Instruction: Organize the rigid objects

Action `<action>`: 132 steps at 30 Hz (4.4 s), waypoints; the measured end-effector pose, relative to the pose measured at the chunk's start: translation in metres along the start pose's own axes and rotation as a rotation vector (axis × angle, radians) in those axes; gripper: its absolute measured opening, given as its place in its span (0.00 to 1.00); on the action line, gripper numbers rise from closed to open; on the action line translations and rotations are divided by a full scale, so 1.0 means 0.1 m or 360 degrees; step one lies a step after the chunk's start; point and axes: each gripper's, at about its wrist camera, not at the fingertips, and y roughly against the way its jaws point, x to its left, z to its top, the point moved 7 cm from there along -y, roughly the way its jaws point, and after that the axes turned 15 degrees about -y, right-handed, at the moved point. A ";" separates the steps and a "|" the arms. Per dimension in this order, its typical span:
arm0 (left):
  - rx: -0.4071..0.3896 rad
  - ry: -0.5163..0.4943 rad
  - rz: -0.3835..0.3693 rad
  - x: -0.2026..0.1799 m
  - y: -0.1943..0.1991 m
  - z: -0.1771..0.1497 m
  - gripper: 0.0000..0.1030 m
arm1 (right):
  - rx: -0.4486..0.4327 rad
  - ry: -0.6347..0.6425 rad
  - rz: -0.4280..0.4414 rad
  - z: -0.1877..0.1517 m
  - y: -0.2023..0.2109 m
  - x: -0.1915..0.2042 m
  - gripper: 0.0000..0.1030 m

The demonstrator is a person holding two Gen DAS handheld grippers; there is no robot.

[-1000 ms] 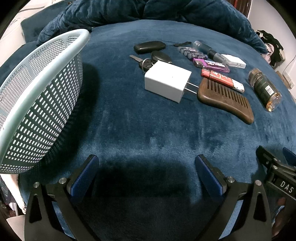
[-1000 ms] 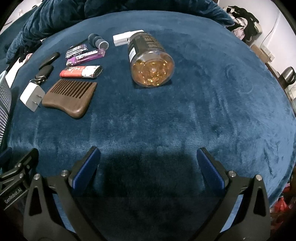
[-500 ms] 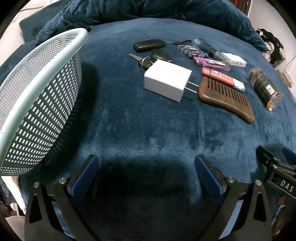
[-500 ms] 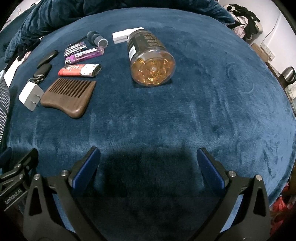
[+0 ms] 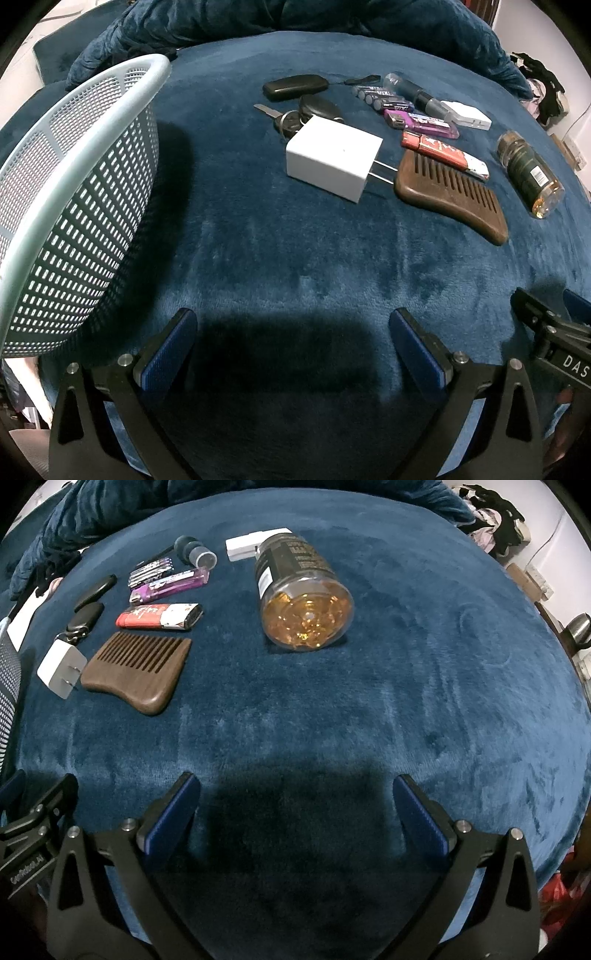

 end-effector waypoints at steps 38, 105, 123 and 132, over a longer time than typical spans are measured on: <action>-0.0010 0.0379 -0.0132 -0.06 0.41 0.56 0.94 | -0.0141 -0.0052 0.0183 1.05 0.32 0.09 0.78; -0.0041 0.0168 -0.0217 0.11 1.13 0.11 0.39 | -0.0097 -0.0137 0.0451 0.10 0.97 0.00 0.46; -0.0153 0.0411 0.0046 1.59 1.65 -0.06 0.39 | -0.0092 0.0234 0.0590 -0.20 1.42 1.53 0.46; -0.0136 0.0516 0.0052 2.08 1.49 -0.19 0.39 | -0.0067 0.0374 0.0689 -0.31 1.51 2.32 0.46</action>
